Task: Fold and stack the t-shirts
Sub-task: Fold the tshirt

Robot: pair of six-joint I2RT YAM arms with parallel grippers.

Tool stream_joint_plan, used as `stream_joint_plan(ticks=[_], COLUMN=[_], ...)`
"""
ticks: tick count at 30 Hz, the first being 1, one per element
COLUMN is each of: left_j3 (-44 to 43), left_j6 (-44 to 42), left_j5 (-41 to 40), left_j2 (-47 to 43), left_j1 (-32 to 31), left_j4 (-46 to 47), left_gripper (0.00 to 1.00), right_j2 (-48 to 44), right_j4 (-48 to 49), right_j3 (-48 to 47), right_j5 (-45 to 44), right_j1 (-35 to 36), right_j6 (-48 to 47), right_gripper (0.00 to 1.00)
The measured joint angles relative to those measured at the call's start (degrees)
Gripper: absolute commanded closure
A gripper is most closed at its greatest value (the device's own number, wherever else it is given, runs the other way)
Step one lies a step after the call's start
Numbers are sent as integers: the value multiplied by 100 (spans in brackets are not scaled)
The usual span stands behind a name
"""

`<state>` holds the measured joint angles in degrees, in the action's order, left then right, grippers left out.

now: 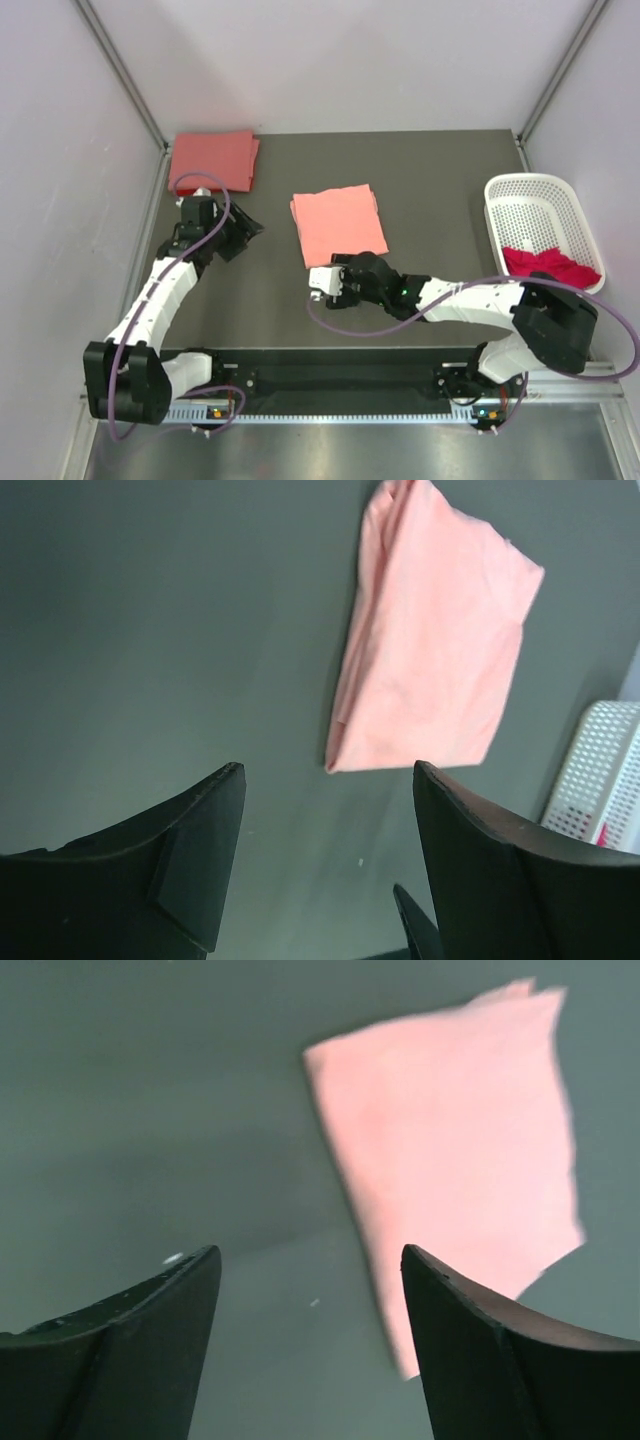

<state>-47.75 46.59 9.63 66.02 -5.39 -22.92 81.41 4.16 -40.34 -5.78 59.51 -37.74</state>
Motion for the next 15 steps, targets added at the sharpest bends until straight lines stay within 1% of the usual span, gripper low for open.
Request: stream_joint_plan(ticks=[2,3,6,7,14,15], left_j3=[96,179,407,494,809,817], left_j6=[127,201,380,442,610,616], left_j5=[155,212,308,321,295,291], left_j2=[-46,-94,-258,-334,-813,-857], left_j1=[-2,-2,-2,0,26,37], left_j4=[81,129,201,234,267,264], left_gripper=[27,27,26,26,25,25], right_j2=[68,122,400,527,1370,1453], right_j4=[501,726,1266,1375,1766,1788], right_j3=[52,74,120,120,85,72], right_j5=[-50,-63,-11,17,140,146], right_j1=[13,26,48,48,50,50], right_j6=[-315,-431,-695,-754,-857,-866], right_gripper=[29,32,36,38,43,46])
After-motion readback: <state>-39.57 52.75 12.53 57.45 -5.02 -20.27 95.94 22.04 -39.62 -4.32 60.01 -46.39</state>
